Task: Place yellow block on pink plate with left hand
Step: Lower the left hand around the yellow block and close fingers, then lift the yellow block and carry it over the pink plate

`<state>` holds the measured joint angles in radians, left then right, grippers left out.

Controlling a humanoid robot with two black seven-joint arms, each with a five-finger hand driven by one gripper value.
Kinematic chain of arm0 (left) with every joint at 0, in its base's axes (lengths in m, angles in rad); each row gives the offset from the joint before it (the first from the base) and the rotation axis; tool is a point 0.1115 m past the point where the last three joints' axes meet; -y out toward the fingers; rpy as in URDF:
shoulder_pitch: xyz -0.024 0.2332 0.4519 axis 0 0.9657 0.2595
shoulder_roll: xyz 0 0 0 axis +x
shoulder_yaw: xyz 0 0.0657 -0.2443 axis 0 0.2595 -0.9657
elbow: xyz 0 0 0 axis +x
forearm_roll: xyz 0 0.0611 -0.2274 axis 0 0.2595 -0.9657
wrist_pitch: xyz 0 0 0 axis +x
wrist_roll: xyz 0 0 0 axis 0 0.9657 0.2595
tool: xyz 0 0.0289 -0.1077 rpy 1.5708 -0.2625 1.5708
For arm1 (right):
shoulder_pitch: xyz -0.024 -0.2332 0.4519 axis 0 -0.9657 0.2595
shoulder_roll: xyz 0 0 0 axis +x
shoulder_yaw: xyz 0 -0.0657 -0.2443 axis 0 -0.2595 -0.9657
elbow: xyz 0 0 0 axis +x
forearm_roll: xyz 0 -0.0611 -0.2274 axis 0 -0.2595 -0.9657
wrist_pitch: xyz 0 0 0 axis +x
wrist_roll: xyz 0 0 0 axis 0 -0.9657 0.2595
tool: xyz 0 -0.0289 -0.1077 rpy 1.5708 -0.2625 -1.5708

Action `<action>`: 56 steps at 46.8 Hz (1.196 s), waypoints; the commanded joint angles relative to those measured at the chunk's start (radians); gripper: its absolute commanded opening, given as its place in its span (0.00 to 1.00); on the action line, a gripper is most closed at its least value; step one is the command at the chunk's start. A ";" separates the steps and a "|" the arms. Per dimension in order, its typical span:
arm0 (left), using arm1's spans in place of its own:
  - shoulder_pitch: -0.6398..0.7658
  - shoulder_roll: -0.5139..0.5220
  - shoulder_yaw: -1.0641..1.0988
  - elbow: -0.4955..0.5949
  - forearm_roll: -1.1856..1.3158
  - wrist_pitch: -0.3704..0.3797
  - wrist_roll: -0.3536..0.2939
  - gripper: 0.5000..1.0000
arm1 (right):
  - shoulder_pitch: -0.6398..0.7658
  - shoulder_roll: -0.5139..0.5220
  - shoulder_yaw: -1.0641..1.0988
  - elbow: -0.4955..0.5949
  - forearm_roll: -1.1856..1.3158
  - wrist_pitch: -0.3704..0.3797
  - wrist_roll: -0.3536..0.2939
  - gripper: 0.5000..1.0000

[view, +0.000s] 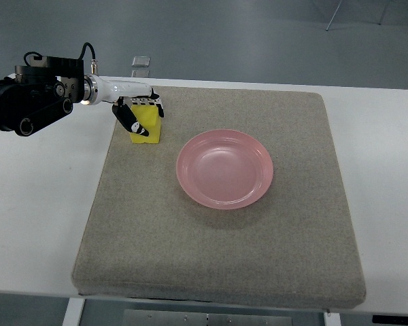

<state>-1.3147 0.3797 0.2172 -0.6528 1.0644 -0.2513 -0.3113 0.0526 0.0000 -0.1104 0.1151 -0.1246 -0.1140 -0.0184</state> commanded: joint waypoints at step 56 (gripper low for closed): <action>-0.092 0.025 -0.147 -0.272 0.002 0.023 -0.005 0.00 | 0.000 0.000 0.000 0.000 0.000 0.001 0.000 0.85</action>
<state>-1.4064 0.4045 0.0708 -0.8902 1.0627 -0.2291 -0.3159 0.0528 0.0000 -0.1105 0.1150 -0.1252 -0.1141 -0.0182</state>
